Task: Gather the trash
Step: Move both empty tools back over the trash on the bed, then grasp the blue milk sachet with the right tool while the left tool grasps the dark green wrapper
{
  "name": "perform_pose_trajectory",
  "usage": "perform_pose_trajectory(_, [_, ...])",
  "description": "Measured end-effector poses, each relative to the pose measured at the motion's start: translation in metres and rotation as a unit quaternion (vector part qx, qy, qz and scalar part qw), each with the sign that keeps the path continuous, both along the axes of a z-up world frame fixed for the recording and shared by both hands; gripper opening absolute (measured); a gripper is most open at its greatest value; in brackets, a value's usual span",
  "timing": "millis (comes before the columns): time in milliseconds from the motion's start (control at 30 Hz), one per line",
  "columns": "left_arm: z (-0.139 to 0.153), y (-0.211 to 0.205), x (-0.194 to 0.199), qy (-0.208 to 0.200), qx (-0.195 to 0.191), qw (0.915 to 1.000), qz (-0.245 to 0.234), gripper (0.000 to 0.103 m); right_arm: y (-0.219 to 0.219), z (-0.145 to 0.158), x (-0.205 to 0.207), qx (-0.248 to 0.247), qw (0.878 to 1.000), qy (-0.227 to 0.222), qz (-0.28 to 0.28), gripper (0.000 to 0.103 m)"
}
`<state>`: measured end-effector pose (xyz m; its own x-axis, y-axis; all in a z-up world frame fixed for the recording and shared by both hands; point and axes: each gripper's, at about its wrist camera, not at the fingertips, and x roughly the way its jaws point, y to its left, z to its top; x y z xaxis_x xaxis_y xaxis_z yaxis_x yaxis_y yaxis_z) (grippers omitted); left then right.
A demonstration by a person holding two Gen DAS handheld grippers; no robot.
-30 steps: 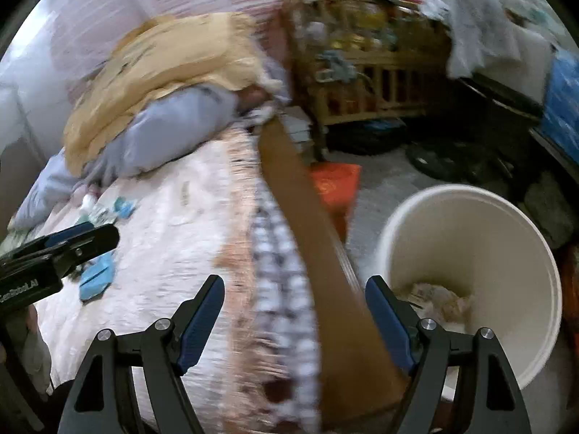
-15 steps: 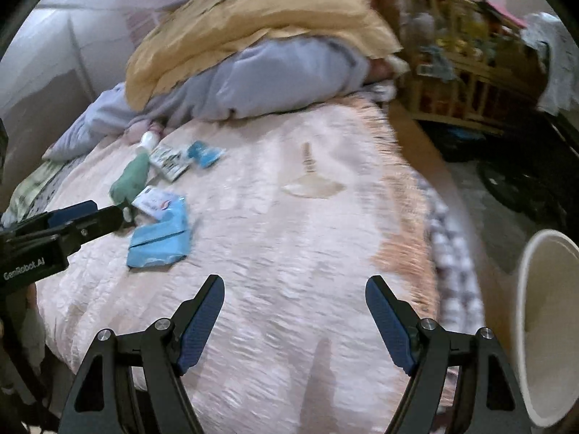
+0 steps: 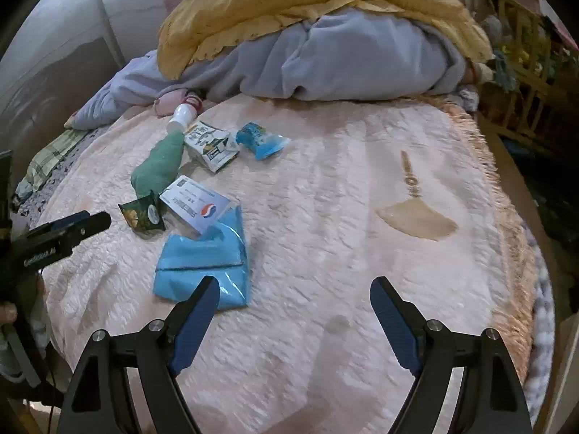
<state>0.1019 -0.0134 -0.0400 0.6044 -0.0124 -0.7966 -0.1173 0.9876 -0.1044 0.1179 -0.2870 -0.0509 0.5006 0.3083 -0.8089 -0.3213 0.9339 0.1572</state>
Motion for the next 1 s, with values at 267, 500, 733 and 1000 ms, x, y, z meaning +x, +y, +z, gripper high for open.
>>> perform_pose_trajectory(267, [-0.016, 0.062, 0.032, -0.010, -0.006, 0.9966, 0.082, 0.069, 0.019, -0.007, 0.011, -0.013, 1.000, 0.007, 0.016, 0.083])
perform_pose_trajectory(500, [-0.041, 0.084, 0.049, 0.027, 0.013, 0.9947, 0.098, 0.069, 0.023, -0.003, 0.016, -0.012, 1.000, 0.002, 0.014, 0.083])
perform_pose_trajectory(733, [-0.047, 0.047, 0.026, 0.056, -0.020, 0.9981, -0.015, 0.069, 0.028, 0.003, 0.018, -0.014, 1.000, -0.005, 0.014, 0.083])
perform_pose_trajectory(1000, [-0.030, 0.023, -0.011, 0.046, -0.063, 0.9927, -0.093, 0.069, 0.026, 0.009, 0.018, -0.010, 1.000, -0.012, 0.010, 0.083])
